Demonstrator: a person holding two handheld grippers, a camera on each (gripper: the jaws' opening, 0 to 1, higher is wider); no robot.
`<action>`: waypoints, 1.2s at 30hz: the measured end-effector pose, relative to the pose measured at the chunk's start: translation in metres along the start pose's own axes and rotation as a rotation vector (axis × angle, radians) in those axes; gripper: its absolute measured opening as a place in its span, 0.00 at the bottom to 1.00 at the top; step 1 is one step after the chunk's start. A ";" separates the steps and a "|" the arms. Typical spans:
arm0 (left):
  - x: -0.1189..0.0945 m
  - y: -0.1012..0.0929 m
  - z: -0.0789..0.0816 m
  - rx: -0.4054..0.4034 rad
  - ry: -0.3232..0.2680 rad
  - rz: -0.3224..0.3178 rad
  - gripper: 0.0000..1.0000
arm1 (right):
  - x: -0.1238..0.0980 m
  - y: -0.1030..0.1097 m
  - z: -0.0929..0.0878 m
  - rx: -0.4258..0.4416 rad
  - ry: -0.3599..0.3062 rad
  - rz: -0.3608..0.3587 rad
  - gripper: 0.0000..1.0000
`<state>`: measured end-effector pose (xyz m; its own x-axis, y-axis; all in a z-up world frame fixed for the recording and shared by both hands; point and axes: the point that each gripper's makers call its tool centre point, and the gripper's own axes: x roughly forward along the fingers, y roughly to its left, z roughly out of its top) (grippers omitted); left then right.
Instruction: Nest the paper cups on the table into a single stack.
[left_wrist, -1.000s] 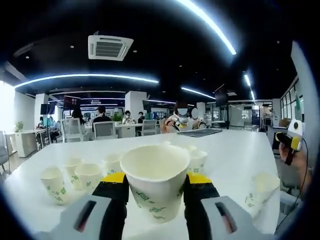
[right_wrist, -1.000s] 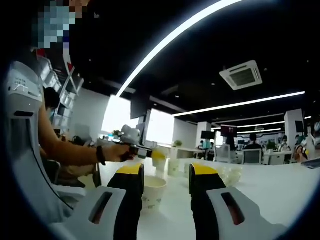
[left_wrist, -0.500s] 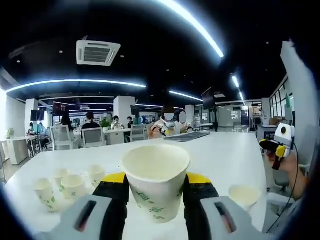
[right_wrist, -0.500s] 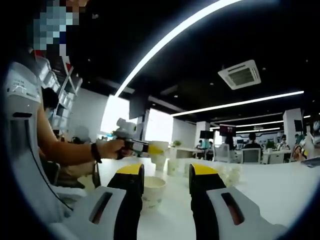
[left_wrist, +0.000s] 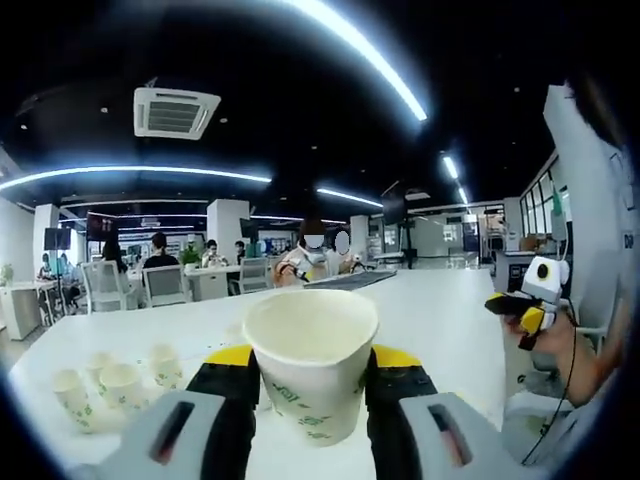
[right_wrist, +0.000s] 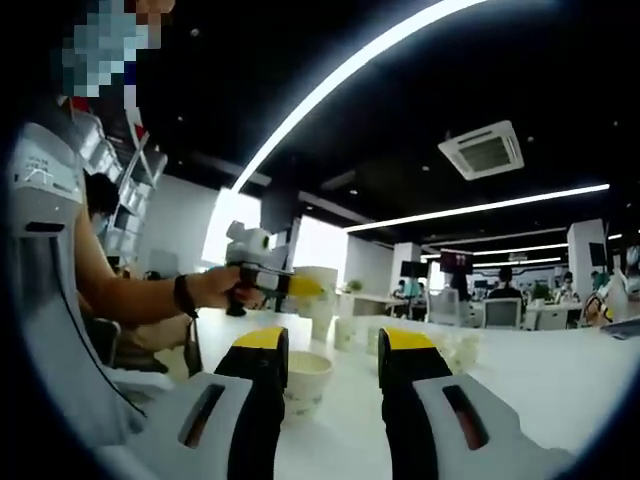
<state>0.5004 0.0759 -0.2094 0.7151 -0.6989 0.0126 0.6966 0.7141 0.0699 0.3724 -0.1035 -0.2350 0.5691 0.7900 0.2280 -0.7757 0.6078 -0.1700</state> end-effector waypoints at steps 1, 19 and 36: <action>0.000 -0.004 0.001 -0.003 -0.005 -0.007 0.44 | -0.001 -0.002 0.000 0.004 -0.001 -0.006 0.38; 0.001 -0.051 -0.002 -0.023 -0.019 -0.093 0.44 | -0.001 -0.005 -0.006 0.007 0.009 -0.007 0.38; 0.002 -0.082 -0.010 -0.044 -0.009 -0.177 0.45 | 0.002 -0.002 -0.011 0.018 0.019 0.003 0.38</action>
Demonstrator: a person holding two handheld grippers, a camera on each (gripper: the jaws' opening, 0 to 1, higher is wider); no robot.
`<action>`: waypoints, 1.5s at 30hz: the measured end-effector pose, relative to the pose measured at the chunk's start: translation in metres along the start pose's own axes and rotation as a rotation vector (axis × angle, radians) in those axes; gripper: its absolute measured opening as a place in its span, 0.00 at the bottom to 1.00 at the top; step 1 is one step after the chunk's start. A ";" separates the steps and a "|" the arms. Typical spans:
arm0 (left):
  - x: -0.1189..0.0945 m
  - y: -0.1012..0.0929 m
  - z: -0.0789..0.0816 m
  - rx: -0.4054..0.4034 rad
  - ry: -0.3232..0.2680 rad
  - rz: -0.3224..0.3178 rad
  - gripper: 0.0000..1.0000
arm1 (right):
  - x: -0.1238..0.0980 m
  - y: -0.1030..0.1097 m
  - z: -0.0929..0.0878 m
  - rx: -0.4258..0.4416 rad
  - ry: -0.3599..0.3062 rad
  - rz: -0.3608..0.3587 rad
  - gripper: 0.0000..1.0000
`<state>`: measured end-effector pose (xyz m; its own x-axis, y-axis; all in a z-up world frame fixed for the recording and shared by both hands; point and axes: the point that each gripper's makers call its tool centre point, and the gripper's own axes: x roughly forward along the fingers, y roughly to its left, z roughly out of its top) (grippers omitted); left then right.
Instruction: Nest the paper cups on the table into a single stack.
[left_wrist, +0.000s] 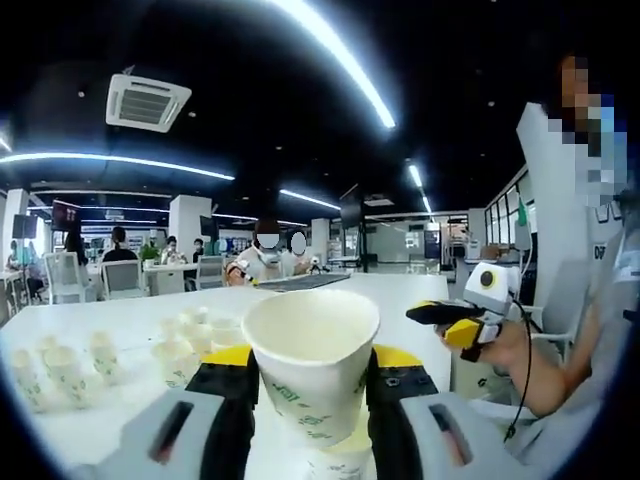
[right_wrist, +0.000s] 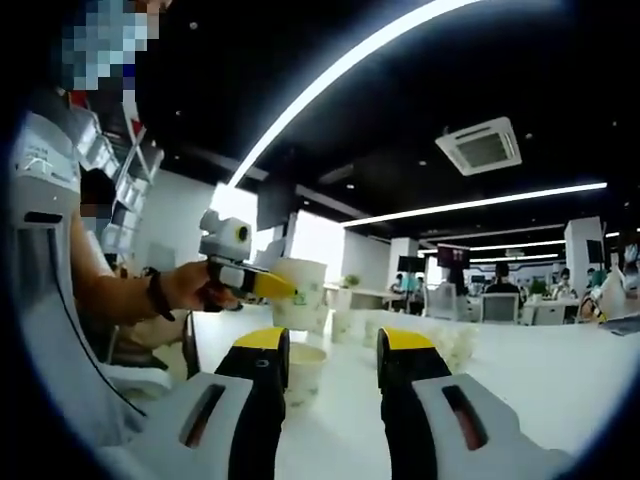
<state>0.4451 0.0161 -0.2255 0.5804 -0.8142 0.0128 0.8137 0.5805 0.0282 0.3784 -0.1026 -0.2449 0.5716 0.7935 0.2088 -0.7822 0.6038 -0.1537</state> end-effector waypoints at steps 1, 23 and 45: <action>0.002 -0.002 -0.001 0.004 -0.001 -0.005 0.45 | 0.001 0.001 -0.002 -0.005 0.005 0.003 0.38; 0.019 -0.016 -0.022 0.050 0.038 -0.029 0.45 | -0.003 -0.006 -0.003 -0.017 0.019 -0.015 0.38; 0.022 -0.019 -0.052 0.047 0.090 -0.027 0.79 | -0.002 -0.005 -0.009 0.001 0.023 0.000 0.37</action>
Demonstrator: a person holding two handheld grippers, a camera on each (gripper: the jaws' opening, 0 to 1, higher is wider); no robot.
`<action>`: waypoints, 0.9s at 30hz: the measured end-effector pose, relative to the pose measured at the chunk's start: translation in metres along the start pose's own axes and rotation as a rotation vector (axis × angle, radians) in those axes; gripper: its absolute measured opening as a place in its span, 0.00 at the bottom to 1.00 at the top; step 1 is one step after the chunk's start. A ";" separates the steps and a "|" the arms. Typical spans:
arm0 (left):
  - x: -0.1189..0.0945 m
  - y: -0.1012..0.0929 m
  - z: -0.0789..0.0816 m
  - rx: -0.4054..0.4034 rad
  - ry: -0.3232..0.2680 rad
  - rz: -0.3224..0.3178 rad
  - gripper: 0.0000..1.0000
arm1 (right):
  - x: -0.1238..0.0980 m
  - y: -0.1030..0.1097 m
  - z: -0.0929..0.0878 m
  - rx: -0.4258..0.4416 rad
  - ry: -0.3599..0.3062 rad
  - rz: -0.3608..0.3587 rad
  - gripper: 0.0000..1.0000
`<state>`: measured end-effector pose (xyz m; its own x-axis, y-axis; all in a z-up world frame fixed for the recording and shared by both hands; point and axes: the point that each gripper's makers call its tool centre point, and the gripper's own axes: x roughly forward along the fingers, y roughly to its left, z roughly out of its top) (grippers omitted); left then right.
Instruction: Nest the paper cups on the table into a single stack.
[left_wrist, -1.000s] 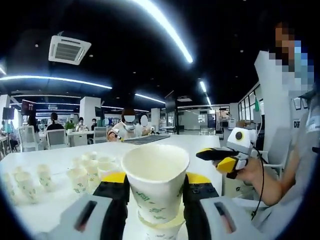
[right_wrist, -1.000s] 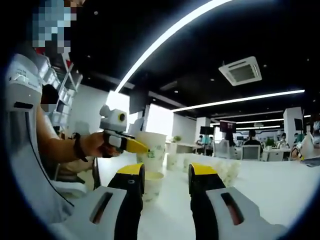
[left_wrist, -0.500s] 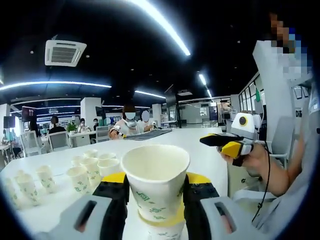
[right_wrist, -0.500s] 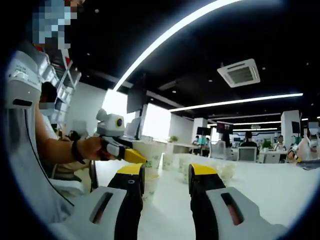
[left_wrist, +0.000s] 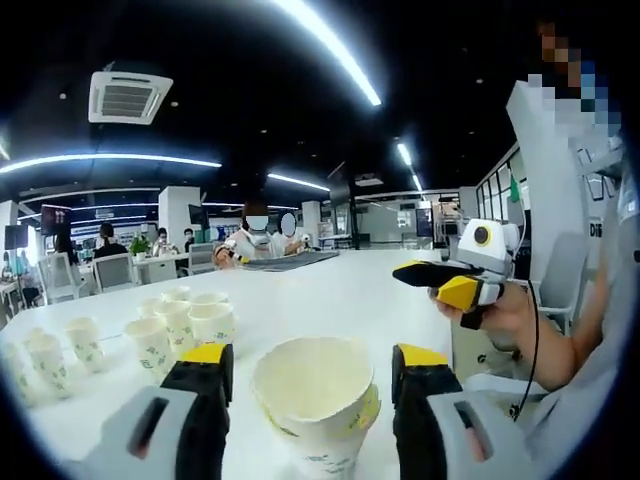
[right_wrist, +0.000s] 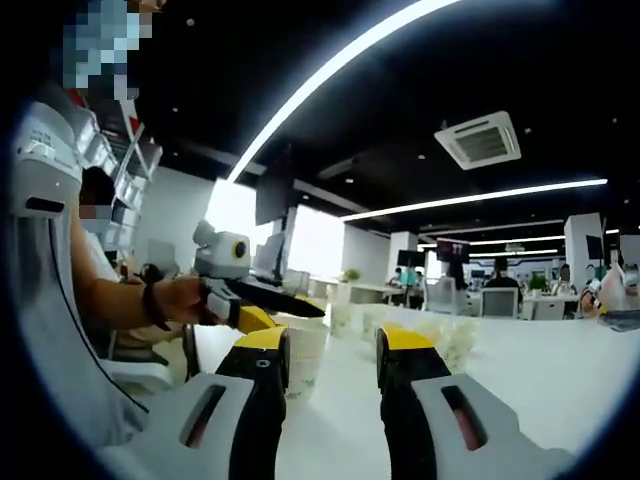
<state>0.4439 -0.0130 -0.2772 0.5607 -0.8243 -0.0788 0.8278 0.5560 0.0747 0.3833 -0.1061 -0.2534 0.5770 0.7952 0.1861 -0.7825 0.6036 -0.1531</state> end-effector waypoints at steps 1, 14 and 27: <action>0.000 0.000 -0.001 0.001 0.002 0.005 0.84 | 0.000 0.000 0.000 -0.003 0.001 0.000 0.37; -0.004 -0.003 -0.004 -0.002 -0.012 0.000 0.94 | 0.003 -0.001 -0.001 0.066 -0.027 0.004 0.46; -0.033 -0.024 -0.009 0.137 -0.015 -0.103 0.98 | 0.037 0.017 -0.028 0.173 0.011 0.057 0.58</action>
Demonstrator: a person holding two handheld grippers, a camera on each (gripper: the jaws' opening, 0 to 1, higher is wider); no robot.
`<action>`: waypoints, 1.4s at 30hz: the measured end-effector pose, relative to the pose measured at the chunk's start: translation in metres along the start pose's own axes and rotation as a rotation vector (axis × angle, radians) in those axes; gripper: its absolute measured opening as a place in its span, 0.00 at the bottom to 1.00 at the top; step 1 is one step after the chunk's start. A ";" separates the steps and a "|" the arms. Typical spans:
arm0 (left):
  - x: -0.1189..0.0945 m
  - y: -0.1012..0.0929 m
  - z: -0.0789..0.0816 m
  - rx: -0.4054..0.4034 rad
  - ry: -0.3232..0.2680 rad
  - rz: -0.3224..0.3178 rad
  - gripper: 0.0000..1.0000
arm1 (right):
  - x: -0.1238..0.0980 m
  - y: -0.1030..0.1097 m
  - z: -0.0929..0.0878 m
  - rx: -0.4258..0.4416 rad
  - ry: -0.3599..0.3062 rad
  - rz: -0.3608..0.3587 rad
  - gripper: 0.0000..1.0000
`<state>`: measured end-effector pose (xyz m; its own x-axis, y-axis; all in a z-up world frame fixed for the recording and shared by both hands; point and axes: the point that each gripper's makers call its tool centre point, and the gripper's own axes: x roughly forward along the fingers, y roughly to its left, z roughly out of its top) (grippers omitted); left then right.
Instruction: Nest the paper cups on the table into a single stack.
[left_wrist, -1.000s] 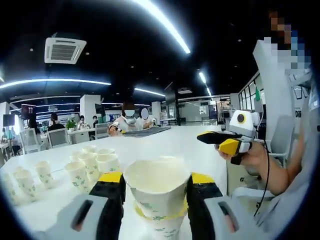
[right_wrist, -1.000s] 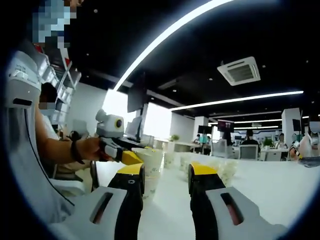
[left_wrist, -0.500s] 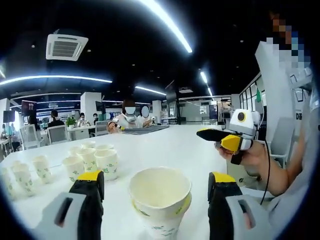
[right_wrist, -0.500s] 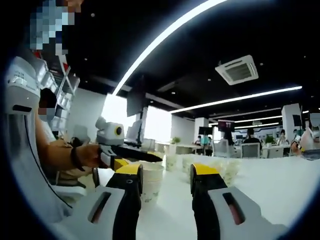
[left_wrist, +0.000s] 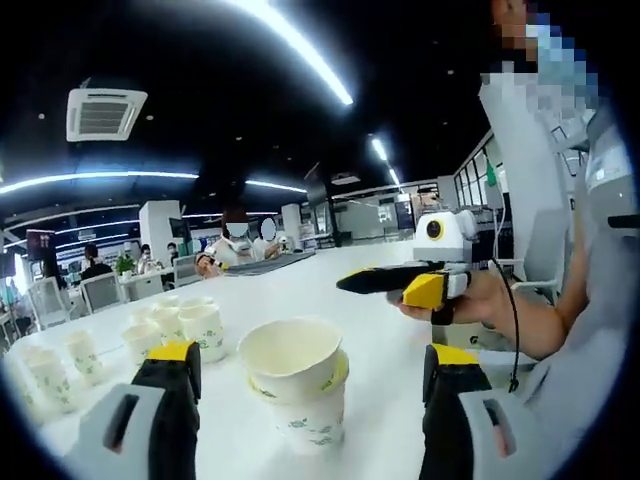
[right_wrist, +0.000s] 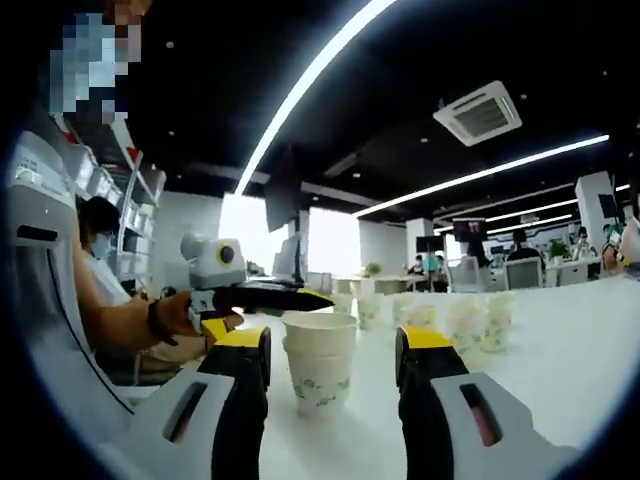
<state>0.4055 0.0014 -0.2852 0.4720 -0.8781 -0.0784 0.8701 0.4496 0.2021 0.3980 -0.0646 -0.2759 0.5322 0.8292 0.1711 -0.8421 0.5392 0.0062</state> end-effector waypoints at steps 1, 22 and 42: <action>-0.001 -0.001 0.000 0.010 0.004 -0.001 0.98 | 0.003 -0.002 -0.002 0.010 0.009 -0.009 0.61; -0.009 -0.035 -0.018 0.417 0.218 -0.068 0.97 | 0.057 -0.030 -0.023 0.302 0.137 0.133 0.74; -0.010 -0.040 -0.022 0.178 0.183 -0.160 0.96 | 0.057 -0.032 -0.042 0.284 0.201 0.105 0.73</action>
<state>0.3692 -0.0045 -0.3141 0.3630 -0.8841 -0.2942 0.9043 0.2582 0.3399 0.4589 -0.0285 -0.3078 0.4244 0.9054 -0.0115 -0.8686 0.4107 0.2772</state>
